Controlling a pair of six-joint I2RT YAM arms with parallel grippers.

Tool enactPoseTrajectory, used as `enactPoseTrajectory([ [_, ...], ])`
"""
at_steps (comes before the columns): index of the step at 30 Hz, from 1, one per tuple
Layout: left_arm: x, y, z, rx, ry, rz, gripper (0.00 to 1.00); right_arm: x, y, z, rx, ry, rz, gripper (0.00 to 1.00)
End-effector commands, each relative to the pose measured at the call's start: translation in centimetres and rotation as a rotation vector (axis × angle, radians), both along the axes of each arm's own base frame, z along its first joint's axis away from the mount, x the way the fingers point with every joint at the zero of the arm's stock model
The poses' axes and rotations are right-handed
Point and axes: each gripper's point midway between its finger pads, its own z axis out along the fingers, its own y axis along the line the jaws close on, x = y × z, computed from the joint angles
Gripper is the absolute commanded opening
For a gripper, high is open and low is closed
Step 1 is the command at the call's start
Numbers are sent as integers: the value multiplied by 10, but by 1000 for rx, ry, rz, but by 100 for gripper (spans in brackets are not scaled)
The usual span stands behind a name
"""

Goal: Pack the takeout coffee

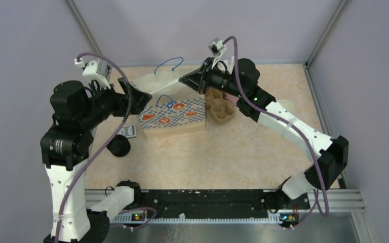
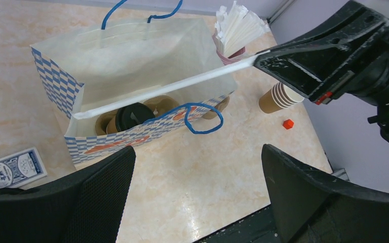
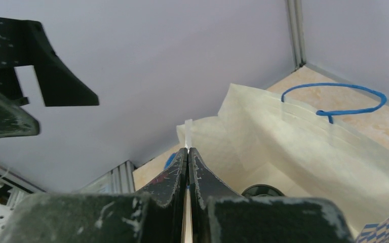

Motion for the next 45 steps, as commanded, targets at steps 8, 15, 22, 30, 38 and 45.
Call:
enactPoseTrajectory([
  [8,0,1,8,-16,-35,9,99,21,-13,11,-16,-88,-116,0],
  [15,1,0,7,-19,-30,7,99,34,-16,-18,-111,-27,-113,0],
  [22,-1,2,8,-14,-30,16,99,29,-31,2,-96,-66,-110,0],
  [30,1,-1,6,-34,-22,7,99,56,-6,-30,-92,-15,-89,0],
  [38,4,7,-9,10,28,48,99,91,4,-42,-214,112,-175,43],
  [45,11,11,-9,28,51,70,99,67,-28,-20,-276,253,-258,91],
])
